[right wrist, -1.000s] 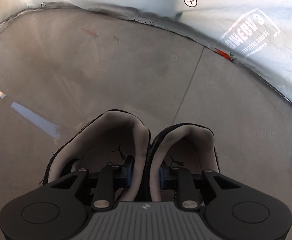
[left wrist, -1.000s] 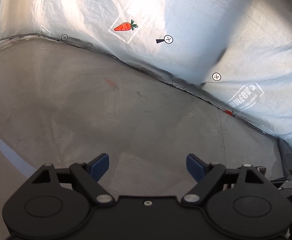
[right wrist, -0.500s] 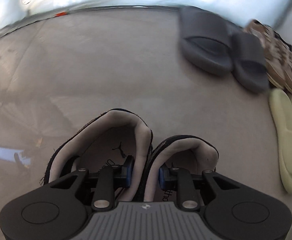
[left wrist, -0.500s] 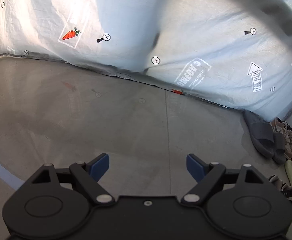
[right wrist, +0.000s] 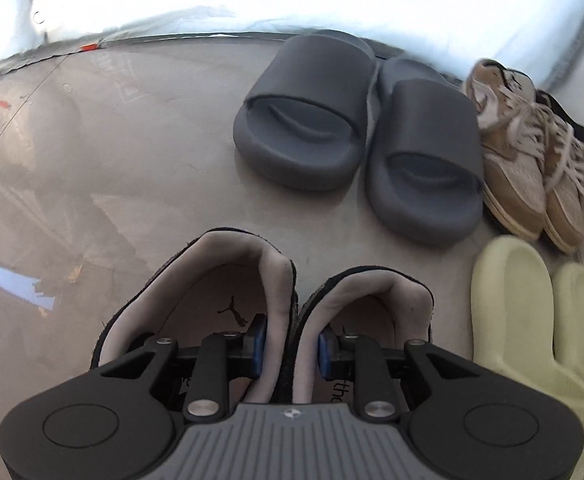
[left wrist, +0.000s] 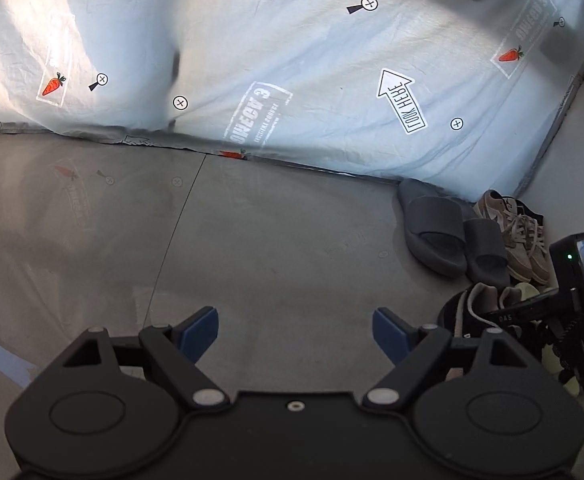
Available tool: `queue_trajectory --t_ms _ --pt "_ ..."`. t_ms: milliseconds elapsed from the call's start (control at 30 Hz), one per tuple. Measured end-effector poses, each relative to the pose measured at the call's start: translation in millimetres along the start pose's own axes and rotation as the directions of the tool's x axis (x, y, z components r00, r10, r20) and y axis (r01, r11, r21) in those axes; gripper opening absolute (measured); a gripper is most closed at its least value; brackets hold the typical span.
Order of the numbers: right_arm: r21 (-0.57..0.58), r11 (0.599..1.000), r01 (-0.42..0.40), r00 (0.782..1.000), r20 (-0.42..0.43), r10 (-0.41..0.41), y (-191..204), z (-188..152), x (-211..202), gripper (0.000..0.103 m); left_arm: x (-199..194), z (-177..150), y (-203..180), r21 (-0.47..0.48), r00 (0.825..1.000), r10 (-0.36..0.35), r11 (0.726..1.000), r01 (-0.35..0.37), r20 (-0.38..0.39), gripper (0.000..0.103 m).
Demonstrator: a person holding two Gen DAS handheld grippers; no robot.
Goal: Organize scattered shoes
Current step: 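Carry the black sneakers in the right gripper toward the grey slides, then set the black sneakers down in front of the grey slides, open right gripper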
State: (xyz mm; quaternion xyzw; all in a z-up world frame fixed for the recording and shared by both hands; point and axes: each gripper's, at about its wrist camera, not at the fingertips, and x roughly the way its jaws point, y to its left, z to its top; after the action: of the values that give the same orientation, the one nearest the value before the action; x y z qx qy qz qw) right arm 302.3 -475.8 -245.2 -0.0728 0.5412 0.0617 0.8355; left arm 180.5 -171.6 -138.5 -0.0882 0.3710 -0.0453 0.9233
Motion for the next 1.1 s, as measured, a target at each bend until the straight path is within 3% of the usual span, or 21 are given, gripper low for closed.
queue_trajectory --t_ms 200,367,467,533,567,600,700,767,867,967,1100 --pt "-0.119 0.99 -0.07 0.997 0.004 0.071 -32 27 16 0.029 -8 -8 -44 0.01 0.999 0.021 1.0 -0.021 0.027 0.085" --pt "-0.061 0.992 -0.113 0.991 0.071 0.117 -47 20 16 0.036 -12 -4 -57 0.017 0.997 0.037 0.999 -0.038 0.062 0.085" --pt "0.032 0.984 -0.175 0.978 0.118 0.17 -61 16 6 0.055 -15 -2 -60 0.022 0.997 0.046 0.999 -0.048 0.07 0.085" --pt "0.096 0.972 -0.215 0.967 0.162 0.198 -71 14 -5 0.076 -16 -2 -61 0.026 0.997 0.048 0.998 -0.05 0.067 0.085" --pt "0.13 0.965 -0.23 0.961 0.19 0.203 -76 12 -14 0.081 -17 -3 -62 0.029 0.997 0.047 0.998 -0.049 0.066 0.085" --pt "0.16 0.96 -0.231 0.956 0.223 0.193 -79 8 -24 0.087 -18 -4 -62 0.033 0.997 0.046 0.998 -0.048 0.065 0.085" --pt "0.238 0.959 -0.154 0.944 0.322 0.071 -73 -15 -50 0.092 -22 -9 -63 0.051 0.997 0.04 0.998 -0.043 0.06 0.085" --pt "0.241 0.966 -0.095 0.934 0.356 0.003 -49 -37 -49 0.101 -24 -12 -63 0.058 0.998 0.03 0.998 -0.033 0.053 0.085" --pt "0.248 0.969 -0.006 0.909 0.406 -0.099 -14 -69 -48 0.103 -29 -15 -62 0.074 0.999 0.007 0.997 -0.01 0.05 0.085" --pt "0.261 0.962 0.083 0.87 0.452 -0.197 22 -101 -47 0.103 -34 -19 -61 0.098 0.999 -0.017 0.995 0.013 0.048 0.085" --pt "0.285 0.938 0.197 0.798 0.509 -0.322 69 -144 -46 0.103 -41 -23 -60 0.138 0.998 -0.043 0.99 0.037 0.043 0.085"
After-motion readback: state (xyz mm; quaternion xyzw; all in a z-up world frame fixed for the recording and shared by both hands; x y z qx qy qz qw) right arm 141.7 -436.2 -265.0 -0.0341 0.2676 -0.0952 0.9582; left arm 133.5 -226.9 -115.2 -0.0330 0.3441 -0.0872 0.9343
